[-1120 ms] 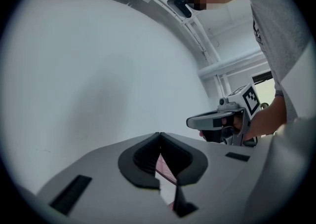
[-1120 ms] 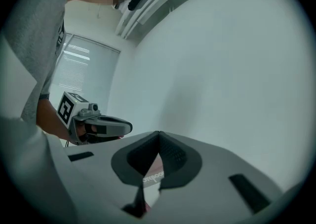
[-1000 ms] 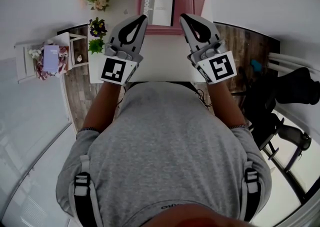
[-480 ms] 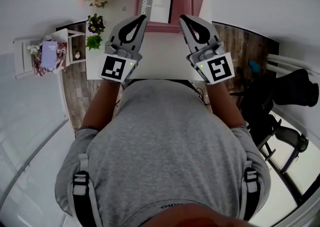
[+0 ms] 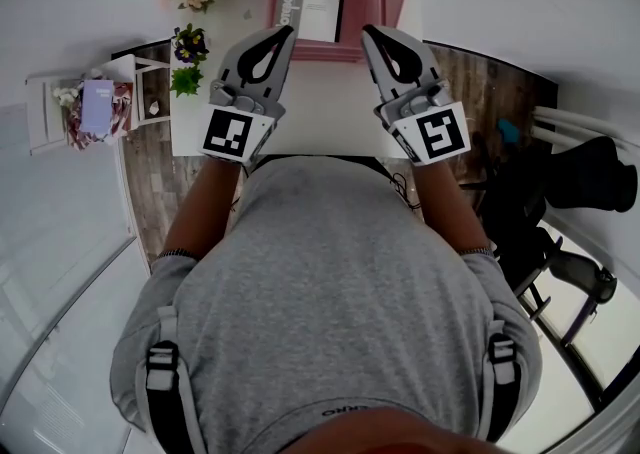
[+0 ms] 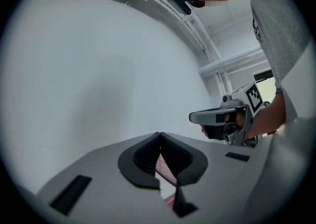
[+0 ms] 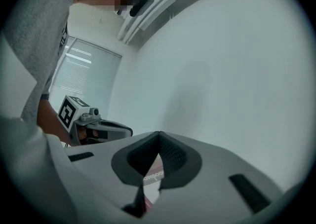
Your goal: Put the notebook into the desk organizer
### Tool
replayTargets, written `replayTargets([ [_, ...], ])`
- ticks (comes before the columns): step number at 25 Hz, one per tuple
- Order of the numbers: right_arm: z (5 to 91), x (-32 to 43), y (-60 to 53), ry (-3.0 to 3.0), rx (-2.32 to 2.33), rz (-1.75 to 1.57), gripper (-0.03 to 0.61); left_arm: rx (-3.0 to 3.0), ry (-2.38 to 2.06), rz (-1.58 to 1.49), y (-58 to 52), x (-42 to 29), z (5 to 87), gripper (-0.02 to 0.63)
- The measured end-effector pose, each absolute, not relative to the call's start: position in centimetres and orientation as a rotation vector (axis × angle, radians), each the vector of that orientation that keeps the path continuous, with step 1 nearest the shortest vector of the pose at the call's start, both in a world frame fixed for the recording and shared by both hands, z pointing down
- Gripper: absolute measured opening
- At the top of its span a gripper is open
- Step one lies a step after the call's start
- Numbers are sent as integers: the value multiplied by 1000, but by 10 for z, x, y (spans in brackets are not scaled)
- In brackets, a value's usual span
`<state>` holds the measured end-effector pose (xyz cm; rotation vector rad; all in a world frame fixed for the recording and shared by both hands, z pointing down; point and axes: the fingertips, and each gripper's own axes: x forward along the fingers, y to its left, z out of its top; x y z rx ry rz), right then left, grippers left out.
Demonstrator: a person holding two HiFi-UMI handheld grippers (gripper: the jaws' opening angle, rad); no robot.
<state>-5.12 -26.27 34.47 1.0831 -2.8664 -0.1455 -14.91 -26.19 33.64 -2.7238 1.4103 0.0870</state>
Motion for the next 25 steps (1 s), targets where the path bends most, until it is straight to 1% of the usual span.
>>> replayTargets([
  [25,339,-52,-261,-2881,1096,-167,6,-2709,1427,79,-261,-151,338,20],
])
